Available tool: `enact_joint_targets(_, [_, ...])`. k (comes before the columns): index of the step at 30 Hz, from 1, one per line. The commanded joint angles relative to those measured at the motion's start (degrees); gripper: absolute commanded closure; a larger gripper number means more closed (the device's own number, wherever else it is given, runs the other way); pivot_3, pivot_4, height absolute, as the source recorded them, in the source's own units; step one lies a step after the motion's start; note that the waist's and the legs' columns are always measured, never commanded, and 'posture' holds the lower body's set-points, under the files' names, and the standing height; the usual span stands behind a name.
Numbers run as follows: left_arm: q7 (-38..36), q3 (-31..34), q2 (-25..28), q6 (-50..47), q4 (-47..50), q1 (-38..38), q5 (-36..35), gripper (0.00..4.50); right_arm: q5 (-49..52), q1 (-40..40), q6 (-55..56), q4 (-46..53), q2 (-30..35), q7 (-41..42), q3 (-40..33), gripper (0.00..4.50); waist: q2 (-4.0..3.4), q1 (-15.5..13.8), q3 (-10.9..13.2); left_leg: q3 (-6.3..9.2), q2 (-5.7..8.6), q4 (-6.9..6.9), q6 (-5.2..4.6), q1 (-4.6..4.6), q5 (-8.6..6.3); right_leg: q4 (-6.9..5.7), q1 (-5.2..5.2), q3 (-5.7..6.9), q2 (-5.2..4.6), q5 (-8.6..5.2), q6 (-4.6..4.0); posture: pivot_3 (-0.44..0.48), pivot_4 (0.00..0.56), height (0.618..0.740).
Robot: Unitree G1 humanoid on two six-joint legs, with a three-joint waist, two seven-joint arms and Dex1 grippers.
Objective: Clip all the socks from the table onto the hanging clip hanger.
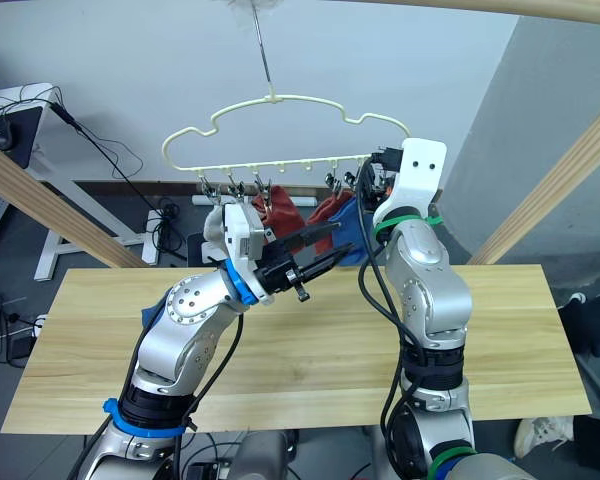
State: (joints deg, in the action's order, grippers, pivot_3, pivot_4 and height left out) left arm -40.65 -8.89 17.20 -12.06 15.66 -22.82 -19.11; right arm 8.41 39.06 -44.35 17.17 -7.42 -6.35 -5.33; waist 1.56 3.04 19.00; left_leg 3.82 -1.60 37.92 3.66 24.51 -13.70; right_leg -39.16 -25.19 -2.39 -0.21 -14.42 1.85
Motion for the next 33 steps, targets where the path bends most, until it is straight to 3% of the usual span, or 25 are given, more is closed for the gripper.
enact_joint_targets(1, [-0.1,-0.1,-0.4,1.3,1.6,-0.5,-0.1,2.57,1.3,1.1,0.3,2.8,-0.7,0.0,0.7,1.65,0.0,0.0,0.0,0.0,0.0,0.0,0.0,0.0,0.0,0.0,0.0,0.0,0.0,0.0,0.0,-0.016,0.283,0.74])
enact_joint_targets(5, [0.1,-0.1,-0.4,1.2,1.7,-0.5,0.0,2.57,1.5,1.1,0.6,2.7,-0.6,0.3,0.8,2.16,0.0,0.0,0.0,0.0,0.0,0.0,0.0,0.0,0.0,0.0,0.0,0.01,0.0,0.0,0.0,-0.015,0.284,0.74])
enact_joint_targets(10, [0.5,0.1,-0.6,1.1,1.9,-0.3,0.2,2.57,1.3,1.2,1.5,2.8,0.3,1.1,1.7,3.98,0.0,0.0,0.0,0.0,-0.01,0.0,0.0,0.0,0.0,0.0,0.0,0.01,0.0,0.0,0.0,-0.015,0.284,0.74])
enact_joint_targets(12, [0.7,0.2,-0.7,1.1,2.1,-0.2,0.0,2.57,1.2,1.1,1.6,2.9,0.5,1.3,2.0,4.38,0.0,0.0,0.0,0.0,0.0,0.0,0.0,0.0,0.0,0.0,0.0,0.01,0.0,0.0,0.0,-0.015,0.284,0.74])
enact_joint_targets(21, [2.7,0.0,-0.5,1.1,2.7,1.0,1.8,2.57,0.1,0.6,2.4,3.3,3.1,2.8,4.5,4.45,0.0,0.0,0.0,0.0,0.01,0.0,0.0,0.0,0.0,0.0,0.0,0.0,0.0,0.0,0.0,-0.015,0.284,0.74])
enact_joint_targets(26, [8.0,0.2,1.3,-1.6,2.8,4.6,7.0,1.47,-0.1,0.6,2.8,3.2,3.7,3.2,4.9,4.45,0.0,0.1,0.0,0.01,-0.02,-0.01,0.0,0.0,0.0,-0.04,-0.03,0.0,0.01,0.0,-0.01,-0.012,0.285,0.74])
enact_joint_targets(30, [21.4,4.6,2.3,-8.3,1.1,11.1,16.5,0.19,-0.4,0.2,2.8,3.6,4.6,3.8,5.4,4.45,-0.01,0.2,0.0,-0.01,-0.02,-0.02,0.0,-0.01,0.0,-0.07,-0.05,-0.03,0.0,0.01,-0.01,0.0,0.292,0.74])
enact_joint_targets(33, [24.6,9.9,2.0,-13.6,1.1,13.9,15.3,0.0,-0.2,0.0,2.7,3.7,4.8,4.0,5.2,4.45,-0.01,0.1,0.0,0.04,-0.03,-0.01,-0.01,-0.01,0.0,-0.11,-0.07,0.01,0.01,0.01,-0.01,0.007,0.295,0.74])
